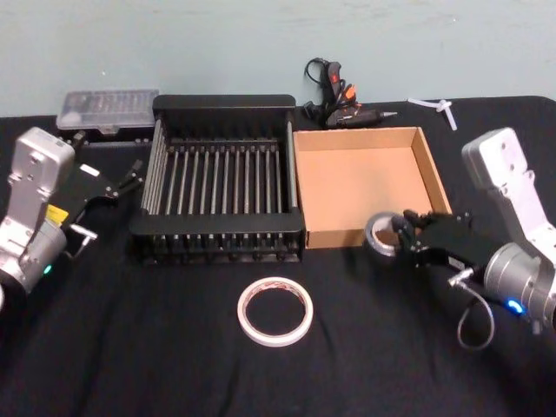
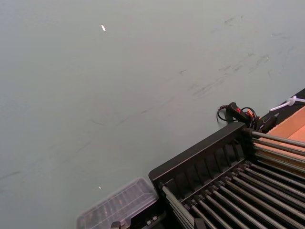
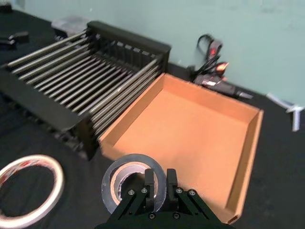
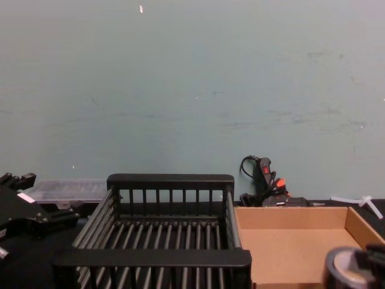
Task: Pick up the white tape and place it into the black box , Pick up the silver tape and place it into the brown box.
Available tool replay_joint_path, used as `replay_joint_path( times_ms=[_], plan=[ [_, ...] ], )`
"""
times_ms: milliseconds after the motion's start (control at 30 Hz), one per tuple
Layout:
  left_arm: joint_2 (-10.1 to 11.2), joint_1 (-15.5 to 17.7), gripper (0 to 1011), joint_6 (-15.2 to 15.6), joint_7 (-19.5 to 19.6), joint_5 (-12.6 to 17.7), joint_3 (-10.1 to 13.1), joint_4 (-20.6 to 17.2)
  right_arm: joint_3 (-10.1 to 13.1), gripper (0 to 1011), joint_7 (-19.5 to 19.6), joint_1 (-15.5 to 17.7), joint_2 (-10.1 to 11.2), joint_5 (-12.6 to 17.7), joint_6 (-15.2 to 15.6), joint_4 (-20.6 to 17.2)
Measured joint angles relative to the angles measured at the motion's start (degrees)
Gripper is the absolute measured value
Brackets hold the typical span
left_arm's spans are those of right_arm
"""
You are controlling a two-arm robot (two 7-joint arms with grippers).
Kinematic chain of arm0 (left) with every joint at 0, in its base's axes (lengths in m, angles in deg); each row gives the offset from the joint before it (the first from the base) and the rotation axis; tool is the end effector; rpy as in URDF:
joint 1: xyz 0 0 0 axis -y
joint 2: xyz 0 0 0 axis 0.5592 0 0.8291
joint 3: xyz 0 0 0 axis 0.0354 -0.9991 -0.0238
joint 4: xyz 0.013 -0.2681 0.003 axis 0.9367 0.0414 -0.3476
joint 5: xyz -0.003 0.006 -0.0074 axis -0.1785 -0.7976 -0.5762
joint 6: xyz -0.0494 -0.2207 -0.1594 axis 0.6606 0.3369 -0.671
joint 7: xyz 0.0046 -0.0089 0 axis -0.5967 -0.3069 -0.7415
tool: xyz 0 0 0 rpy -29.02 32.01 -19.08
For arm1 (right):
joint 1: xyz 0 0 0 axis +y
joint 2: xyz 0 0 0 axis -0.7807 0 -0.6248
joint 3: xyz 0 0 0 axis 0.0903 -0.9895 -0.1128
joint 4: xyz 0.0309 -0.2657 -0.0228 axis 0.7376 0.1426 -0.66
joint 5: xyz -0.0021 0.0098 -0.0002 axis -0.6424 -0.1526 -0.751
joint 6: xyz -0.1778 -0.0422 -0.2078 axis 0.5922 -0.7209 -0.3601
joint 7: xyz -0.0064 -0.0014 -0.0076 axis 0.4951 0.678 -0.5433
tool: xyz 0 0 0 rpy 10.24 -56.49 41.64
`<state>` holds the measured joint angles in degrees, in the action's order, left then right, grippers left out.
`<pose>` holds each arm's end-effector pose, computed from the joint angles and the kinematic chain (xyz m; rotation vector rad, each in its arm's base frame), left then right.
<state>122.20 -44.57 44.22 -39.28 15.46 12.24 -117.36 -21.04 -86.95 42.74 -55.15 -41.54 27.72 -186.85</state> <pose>0.3243 0.0788 -0.2785 0.3044 -0.2850 1.2479 0.2660 -0.0360 -0.2233 -0.4313 0.1343 -1.0320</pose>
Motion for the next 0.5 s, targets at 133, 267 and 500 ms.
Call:
replay_joint_path(
  times_ms=[133, 267, 500],
  plan=[
    [0.0, 0.0, 1001, 0.0, 0.0, 0.0, 0.0, 0.0, 0.3, 158, 0.3, -2.0, -0.5, -1.1, -1.3, 1.1],
    [0.0, 0.0, 1001, 0.0, 0.0, 0.0, 0.0, 0.0, 0.4, 158, 0.4, -3.8, -1.2, -1.9, -2.4, 2.5],
    [0.0, 0.0, 1001, 0.0, 0.0, 0.0, 0.0, 0.0, 0.2, 158, 0.4, -7.7, -2.6, -3.5, -4.8, 6.0]
  ],
)
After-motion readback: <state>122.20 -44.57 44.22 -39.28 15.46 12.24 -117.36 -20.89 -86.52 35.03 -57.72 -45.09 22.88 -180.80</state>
